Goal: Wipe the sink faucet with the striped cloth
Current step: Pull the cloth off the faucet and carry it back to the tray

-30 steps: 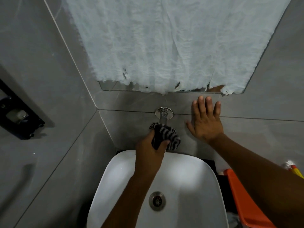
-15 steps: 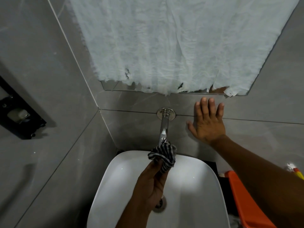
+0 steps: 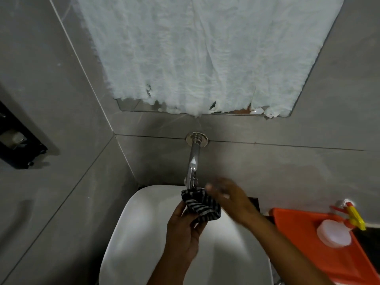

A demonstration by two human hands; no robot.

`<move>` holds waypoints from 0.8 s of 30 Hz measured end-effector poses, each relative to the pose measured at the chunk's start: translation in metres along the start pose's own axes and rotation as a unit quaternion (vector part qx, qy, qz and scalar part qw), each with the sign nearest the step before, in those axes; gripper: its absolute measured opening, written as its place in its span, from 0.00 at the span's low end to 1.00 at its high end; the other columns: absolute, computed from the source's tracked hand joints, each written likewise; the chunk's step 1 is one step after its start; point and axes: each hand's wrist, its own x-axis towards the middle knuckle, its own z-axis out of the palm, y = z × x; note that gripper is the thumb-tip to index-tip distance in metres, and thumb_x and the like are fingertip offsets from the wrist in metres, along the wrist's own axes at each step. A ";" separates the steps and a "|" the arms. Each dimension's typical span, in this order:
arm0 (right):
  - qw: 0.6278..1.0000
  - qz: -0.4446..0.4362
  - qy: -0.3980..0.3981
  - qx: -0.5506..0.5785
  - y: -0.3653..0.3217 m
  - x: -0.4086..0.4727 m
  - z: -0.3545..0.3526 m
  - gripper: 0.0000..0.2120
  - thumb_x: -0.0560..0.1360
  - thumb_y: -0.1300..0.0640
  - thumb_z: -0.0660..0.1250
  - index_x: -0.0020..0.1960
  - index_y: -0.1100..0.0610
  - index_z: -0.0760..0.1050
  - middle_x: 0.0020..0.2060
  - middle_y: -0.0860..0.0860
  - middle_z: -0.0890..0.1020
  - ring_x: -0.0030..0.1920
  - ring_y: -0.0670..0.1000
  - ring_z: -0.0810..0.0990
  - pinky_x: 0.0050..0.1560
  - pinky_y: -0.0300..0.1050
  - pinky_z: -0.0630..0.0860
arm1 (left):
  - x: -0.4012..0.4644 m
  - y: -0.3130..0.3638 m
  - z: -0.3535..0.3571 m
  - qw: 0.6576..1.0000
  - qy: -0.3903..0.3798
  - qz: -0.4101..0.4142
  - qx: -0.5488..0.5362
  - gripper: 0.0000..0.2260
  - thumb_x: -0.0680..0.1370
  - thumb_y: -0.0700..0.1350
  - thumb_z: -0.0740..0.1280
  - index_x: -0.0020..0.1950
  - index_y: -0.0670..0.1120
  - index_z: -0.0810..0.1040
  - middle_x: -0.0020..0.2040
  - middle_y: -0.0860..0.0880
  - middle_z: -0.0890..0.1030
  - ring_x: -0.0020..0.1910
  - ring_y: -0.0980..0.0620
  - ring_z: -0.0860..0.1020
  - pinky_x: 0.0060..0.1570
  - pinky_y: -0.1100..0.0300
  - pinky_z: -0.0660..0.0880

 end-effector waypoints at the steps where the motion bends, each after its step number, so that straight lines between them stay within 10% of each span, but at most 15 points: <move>1: 1.000 0.022 -0.021 0.003 0.004 -0.016 0.004 0.20 0.64 0.27 0.69 0.54 0.30 0.75 0.46 0.32 0.80 0.49 0.32 0.80 0.40 0.21 0.74 | 0.000 -0.004 0.001 1.000 0.003 0.004 0.005 0.19 0.65 0.37 0.72 0.55 0.47 0.85 0.54 0.39 0.86 0.51 0.41 0.85 0.48 0.49 0.84; 11: 0.983 0.058 0.166 0.043 0.067 -0.083 -0.059 0.10 0.70 0.61 0.77 0.50 0.50 0.85 0.42 0.39 0.83 0.44 0.33 0.81 0.46 0.29 0.76 | 0.020 -0.080 0.082 0.993 0.020 -0.099 -0.057 0.12 0.78 0.40 0.61 0.55 0.37 0.82 0.54 0.36 0.82 0.51 0.39 0.80 0.53 0.44 0.78; 15: 0.920 0.143 0.295 0.214 0.116 -0.117 -0.096 0.07 0.73 0.63 0.74 0.46 0.52 0.84 0.34 0.45 0.85 0.37 0.46 0.83 0.38 0.39 0.80 | 0.050 -0.131 0.153 0.990 -0.056 -0.124 0.027 0.15 0.79 0.35 0.61 0.64 0.34 0.76 0.60 0.35 0.78 0.61 0.36 0.76 0.67 0.45 0.72; 17: 0.855 0.235 0.320 0.332 0.147 -0.127 -0.106 0.03 0.74 0.65 0.72 0.47 0.59 0.82 0.35 0.52 0.85 0.38 0.51 0.84 0.32 0.40 0.80 | 0.069 -0.172 0.182 0.984 -0.036 -0.079 0.154 0.10 0.75 0.29 0.63 0.54 0.35 0.79 0.51 0.37 0.81 0.56 0.37 0.78 0.54 0.50 0.78; 21: 0.735 0.397 0.368 0.409 0.221 -0.132 -0.120 0.05 0.74 0.66 0.72 0.46 0.60 0.77 0.43 0.58 0.84 0.41 0.54 0.83 0.28 0.42 0.82 | 0.099 -0.259 0.205 0.852 -0.074 0.048 0.516 0.09 0.67 0.31 0.70 0.43 0.41 0.81 0.46 0.40 0.86 0.46 0.43 0.83 0.44 0.56 0.77; 24: 0.734 0.473 0.317 0.370 0.279 -0.135 -0.119 0.05 0.75 0.62 0.72 0.50 0.61 0.79 0.48 0.59 0.84 0.45 0.56 0.84 0.36 0.46 0.84 | 0.129 -0.315 0.188 0.757 -0.122 0.065 0.638 0.08 0.67 0.31 0.67 0.41 0.42 0.82 0.45 0.42 0.86 0.46 0.44 0.83 0.45 0.59 0.75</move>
